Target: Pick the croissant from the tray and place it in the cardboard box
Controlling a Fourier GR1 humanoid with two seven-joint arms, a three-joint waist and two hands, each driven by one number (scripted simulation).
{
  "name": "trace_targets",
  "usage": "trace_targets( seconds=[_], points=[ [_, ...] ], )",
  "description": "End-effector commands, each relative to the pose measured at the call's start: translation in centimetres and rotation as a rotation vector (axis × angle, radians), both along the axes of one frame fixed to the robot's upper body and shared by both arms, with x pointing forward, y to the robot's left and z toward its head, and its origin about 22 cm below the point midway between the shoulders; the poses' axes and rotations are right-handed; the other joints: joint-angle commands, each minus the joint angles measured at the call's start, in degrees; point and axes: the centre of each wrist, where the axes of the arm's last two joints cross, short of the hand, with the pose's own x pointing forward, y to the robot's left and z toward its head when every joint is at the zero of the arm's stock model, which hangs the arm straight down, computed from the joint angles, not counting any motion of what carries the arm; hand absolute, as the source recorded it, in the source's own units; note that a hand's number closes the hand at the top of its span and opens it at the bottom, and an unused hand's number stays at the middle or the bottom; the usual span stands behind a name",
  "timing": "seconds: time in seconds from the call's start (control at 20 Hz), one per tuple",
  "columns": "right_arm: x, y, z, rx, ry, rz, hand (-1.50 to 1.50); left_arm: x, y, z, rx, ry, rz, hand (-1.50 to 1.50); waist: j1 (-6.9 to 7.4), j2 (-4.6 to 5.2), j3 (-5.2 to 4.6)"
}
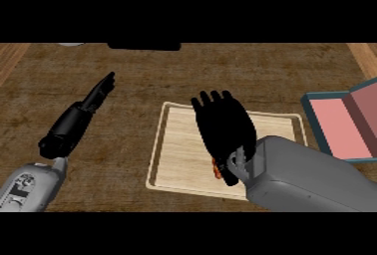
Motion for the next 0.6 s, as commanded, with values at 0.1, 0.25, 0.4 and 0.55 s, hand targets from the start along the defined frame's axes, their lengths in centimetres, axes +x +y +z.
trace_targets(
  seconds=[0.1,0.25,0.4,0.55],
  points=[
    [-0.3,5.7,-1.5,-0.238,0.052,-0.152,-1.5,0.0,0.8,-0.2,-0.01,0.007,0.025,0.0,-1.31,-0.45,0.1],
    [-0.2,7.9,-2.5,-0.237,0.061,-0.187,-1.5,0.4,0.2,-0.2,0.002,0.002,0.022,0.0,-1.71,-0.21,0.2],
    [1.3,8.5,-3.5,-0.258,0.089,-0.233,-1.5,-0.7,-0.2,-0.1,-0.014,0.021,0.012,0.0,-0.96,-0.24,0.31],
    [0.1,10.1,-3.9,-0.298,0.075,-0.221,-1.5,-0.2,1.0,-0.2,-0.008,-0.002,0.04,0.0,-2.01,-0.28,0.27]
  ],
)
